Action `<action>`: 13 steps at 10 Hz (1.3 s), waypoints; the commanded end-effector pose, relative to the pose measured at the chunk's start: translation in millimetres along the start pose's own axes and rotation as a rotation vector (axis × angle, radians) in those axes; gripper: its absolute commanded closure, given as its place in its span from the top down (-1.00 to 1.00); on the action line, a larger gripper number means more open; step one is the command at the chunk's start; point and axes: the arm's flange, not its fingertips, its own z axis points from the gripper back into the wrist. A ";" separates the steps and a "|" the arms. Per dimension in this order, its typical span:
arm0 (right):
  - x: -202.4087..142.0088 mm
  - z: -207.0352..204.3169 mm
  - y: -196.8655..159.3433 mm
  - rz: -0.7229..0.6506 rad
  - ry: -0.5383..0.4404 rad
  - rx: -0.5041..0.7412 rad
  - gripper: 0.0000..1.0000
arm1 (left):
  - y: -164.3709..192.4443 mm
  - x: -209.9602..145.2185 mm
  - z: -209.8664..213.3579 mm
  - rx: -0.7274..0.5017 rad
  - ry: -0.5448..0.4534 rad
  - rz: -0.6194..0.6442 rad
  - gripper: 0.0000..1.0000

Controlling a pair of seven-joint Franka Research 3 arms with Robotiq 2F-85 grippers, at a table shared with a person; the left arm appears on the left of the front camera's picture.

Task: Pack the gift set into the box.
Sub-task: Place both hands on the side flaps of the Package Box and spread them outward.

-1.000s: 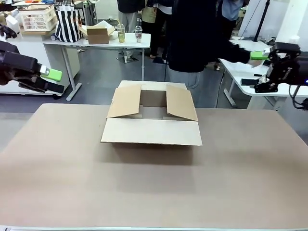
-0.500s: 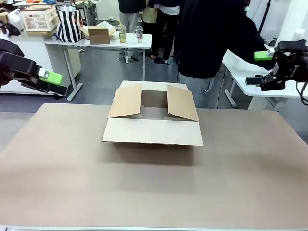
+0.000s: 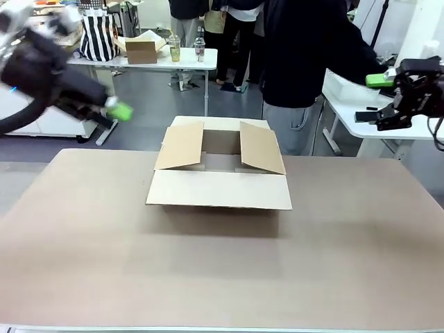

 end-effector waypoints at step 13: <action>1.2 -2.0 -1.3 0.030 -0.004 0.015 1.00 | -6.4 134.9 -246.3 0.710 0.280 0.235 1.00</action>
